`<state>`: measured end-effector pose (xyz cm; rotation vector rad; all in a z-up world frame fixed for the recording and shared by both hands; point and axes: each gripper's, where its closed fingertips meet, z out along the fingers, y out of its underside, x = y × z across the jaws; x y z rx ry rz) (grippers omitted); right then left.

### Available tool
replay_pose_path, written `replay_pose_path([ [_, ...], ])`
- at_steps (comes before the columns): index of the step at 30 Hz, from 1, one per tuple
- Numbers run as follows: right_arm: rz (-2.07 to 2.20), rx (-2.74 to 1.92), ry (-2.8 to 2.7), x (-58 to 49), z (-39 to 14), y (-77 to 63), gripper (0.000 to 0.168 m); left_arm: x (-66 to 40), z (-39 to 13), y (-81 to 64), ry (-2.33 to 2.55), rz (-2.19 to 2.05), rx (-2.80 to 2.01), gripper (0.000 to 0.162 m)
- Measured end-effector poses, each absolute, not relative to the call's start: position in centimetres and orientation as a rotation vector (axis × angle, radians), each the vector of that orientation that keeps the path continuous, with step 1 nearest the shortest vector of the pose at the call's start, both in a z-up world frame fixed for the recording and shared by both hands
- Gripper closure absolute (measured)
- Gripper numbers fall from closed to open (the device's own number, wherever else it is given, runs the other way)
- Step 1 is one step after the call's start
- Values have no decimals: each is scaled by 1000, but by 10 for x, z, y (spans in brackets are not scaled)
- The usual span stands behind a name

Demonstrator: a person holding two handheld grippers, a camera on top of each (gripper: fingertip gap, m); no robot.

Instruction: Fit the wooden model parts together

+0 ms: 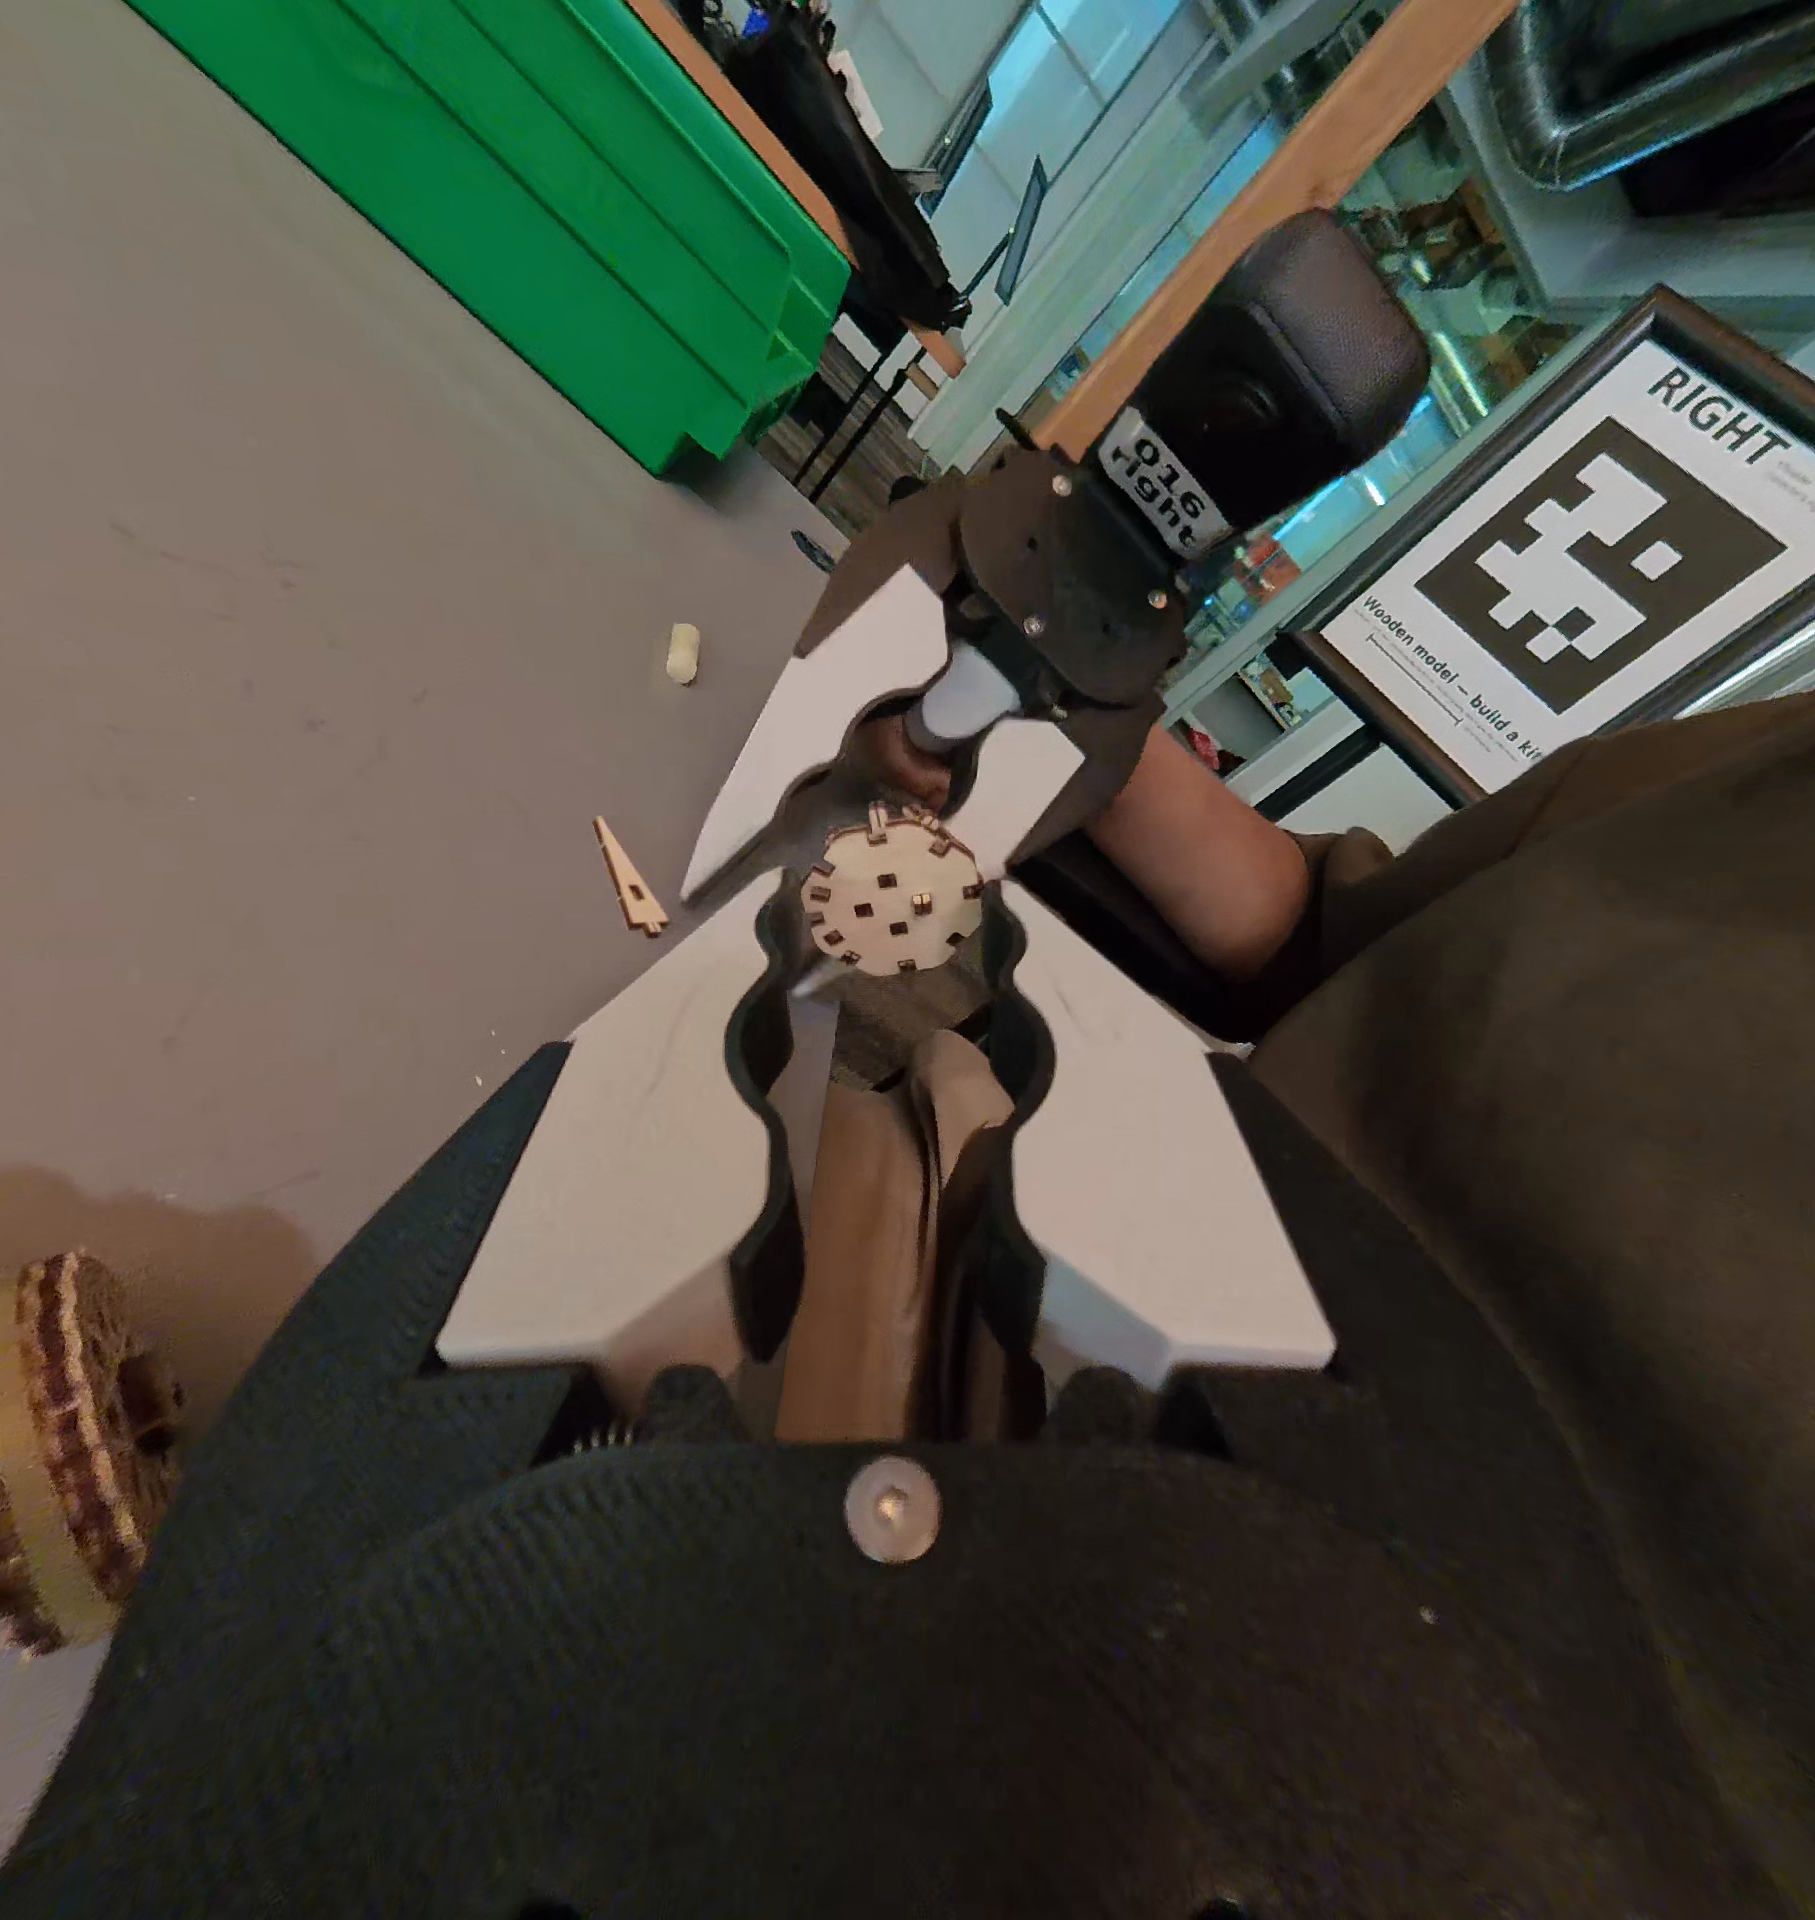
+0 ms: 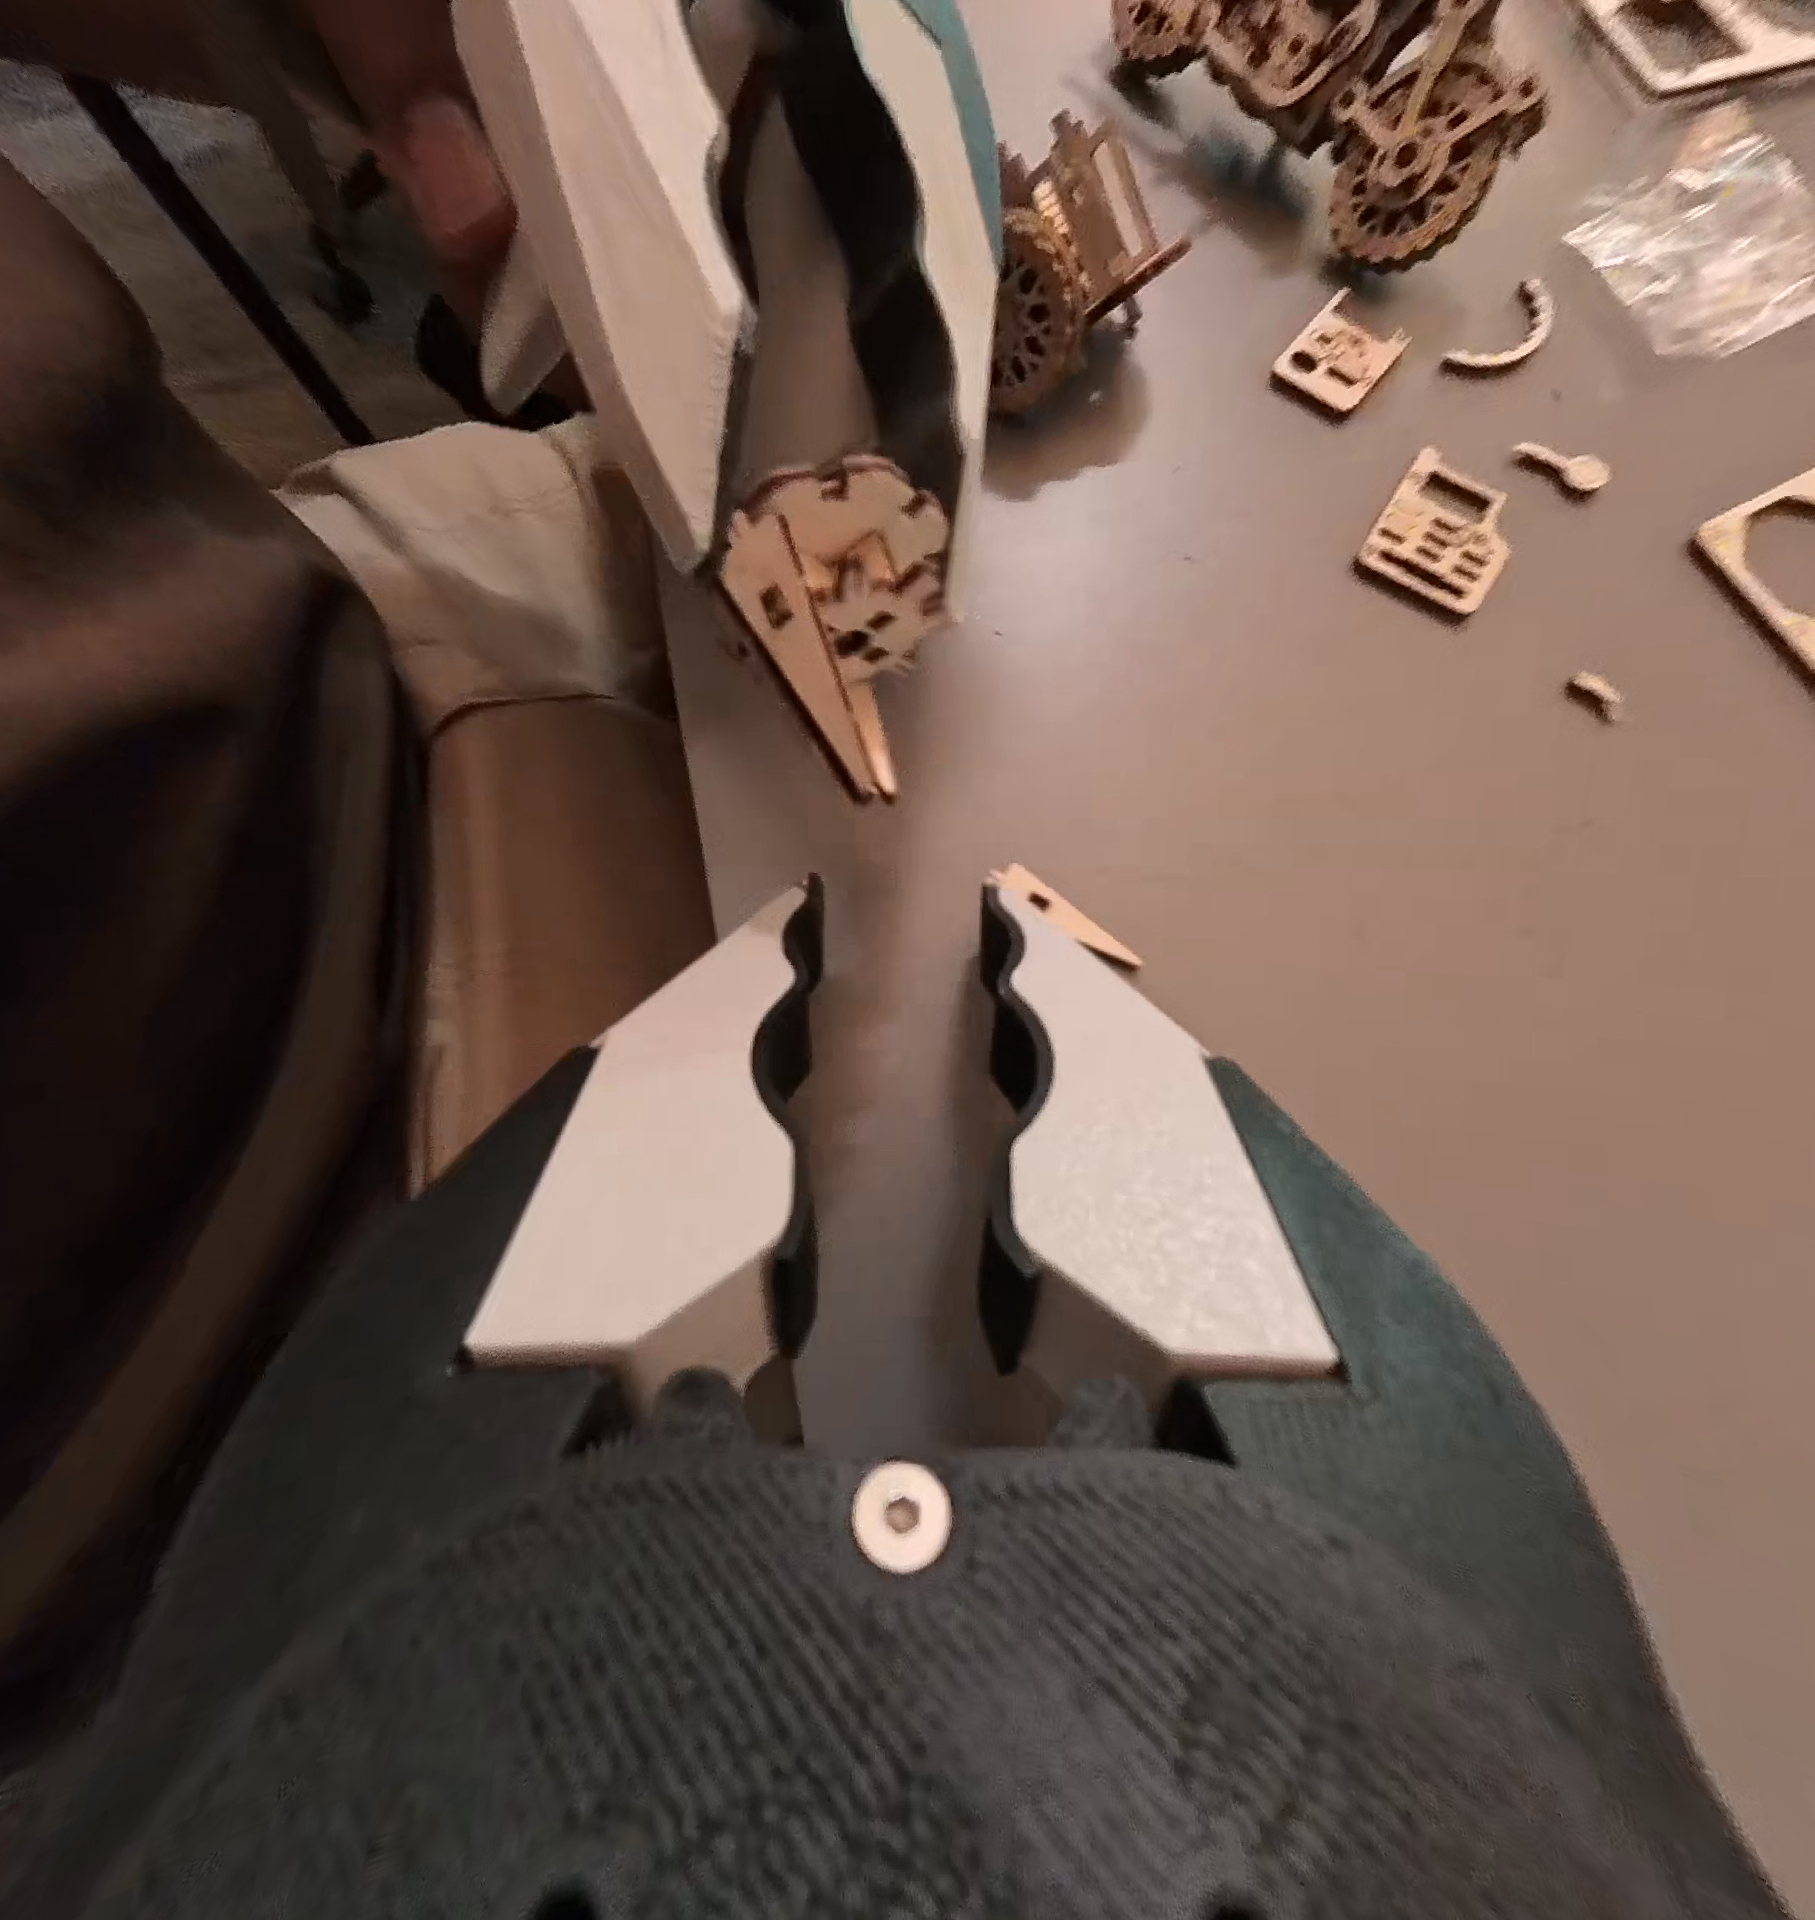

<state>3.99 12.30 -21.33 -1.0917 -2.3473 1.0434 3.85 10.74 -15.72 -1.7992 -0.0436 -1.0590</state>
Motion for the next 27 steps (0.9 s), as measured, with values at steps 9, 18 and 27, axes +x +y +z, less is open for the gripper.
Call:
replay_pose_path([
  [9,1049,-1057,-2233,22,-204,152,146,54,-142,89,108,-1225,-1723,130],
  [18,1188,-1094,-2423,23,-220,148,141,28,-119,88,-56,-1398,-1543,130],
  [27,1100,-1027,-2407,21,-222,139,163,18,-124,92,-101,-1360,-1562,131],
])
